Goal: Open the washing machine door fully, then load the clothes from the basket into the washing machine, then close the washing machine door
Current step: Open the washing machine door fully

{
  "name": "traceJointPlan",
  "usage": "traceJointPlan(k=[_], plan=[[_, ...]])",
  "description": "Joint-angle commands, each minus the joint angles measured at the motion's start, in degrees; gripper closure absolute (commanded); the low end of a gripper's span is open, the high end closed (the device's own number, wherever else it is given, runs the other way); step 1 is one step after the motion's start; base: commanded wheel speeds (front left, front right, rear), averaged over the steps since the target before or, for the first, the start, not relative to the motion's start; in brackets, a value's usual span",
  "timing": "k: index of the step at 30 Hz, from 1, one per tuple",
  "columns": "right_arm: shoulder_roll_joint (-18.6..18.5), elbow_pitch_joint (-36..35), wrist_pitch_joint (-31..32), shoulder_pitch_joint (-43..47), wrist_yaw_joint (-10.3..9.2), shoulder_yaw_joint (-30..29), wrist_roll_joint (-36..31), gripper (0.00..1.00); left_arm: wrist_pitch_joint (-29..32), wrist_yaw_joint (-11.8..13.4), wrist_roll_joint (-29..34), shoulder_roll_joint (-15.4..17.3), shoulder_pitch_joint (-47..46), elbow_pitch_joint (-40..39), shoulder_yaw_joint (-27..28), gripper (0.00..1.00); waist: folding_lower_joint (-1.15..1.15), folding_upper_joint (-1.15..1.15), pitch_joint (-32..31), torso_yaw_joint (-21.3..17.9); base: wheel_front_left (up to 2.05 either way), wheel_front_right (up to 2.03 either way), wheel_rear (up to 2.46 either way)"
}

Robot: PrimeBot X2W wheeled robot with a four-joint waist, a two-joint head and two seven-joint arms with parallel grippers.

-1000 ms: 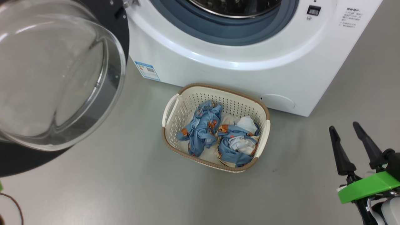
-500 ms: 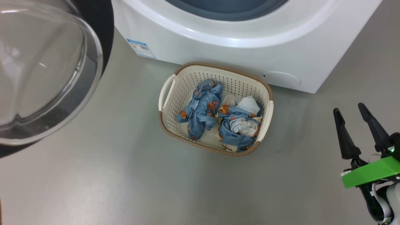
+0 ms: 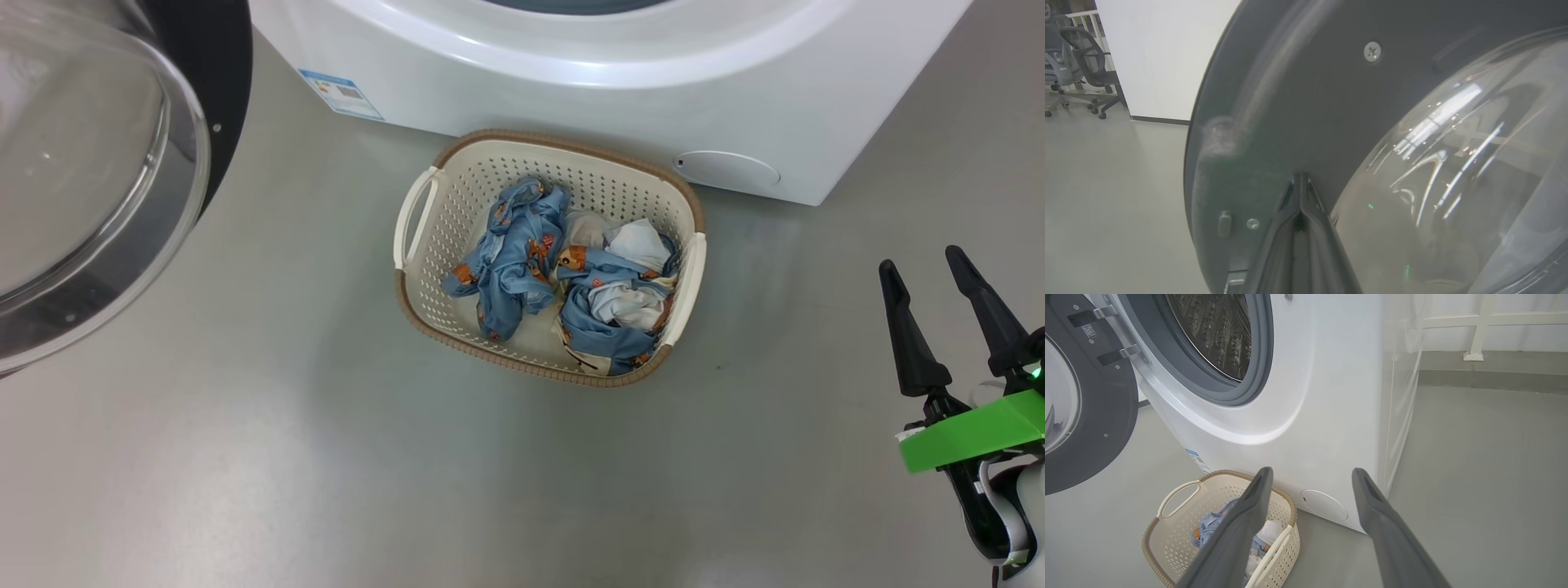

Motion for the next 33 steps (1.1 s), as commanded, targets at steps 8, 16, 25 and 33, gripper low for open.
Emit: traceJointPlan(k=[8, 16, 25, 33], plan=[[0.3, -0.6, -0.7, 0.3, 0.26, 1.1, -0.7, 0.00, -0.3, -1.9, 1.2, 3.8, -0.1, 0.5, 1.0, 1.00, 0.00, 0.00, -3.0, -0.4, 0.00, 0.00, 0.00], [1.7, -0.2, -0.7, 2.2, 0.26, 0.9, -0.4, 0.00, -0.3, -2.4, -1.6, 1.1, 4.6, -4.3, -4.7, 1.00, 0.00, 0.00, -7.7, -0.1, 0.00, 0.00, 0.00], [3.3, 0.1, -0.7, 4.6, 0.26, 0.7, -0.1, 0.00, -0.3, -2.4, -7.2, -0.3, 15.0, -13.2, -13.7, 0.68, 0.00, 0.00, -13.1, -0.4, 0.00, 0.00, 0.00], [4.8, 0.1, -0.7, 6.6, 0.26, 0.8, 0.1, 0.00, -0.3, -2.4, -10.4, -1.7, 22.2, -20.6, -18.3, 0.00, 0.00, 0.00, -16.7, -1.7, 0.00, 0.00, 0.00]])
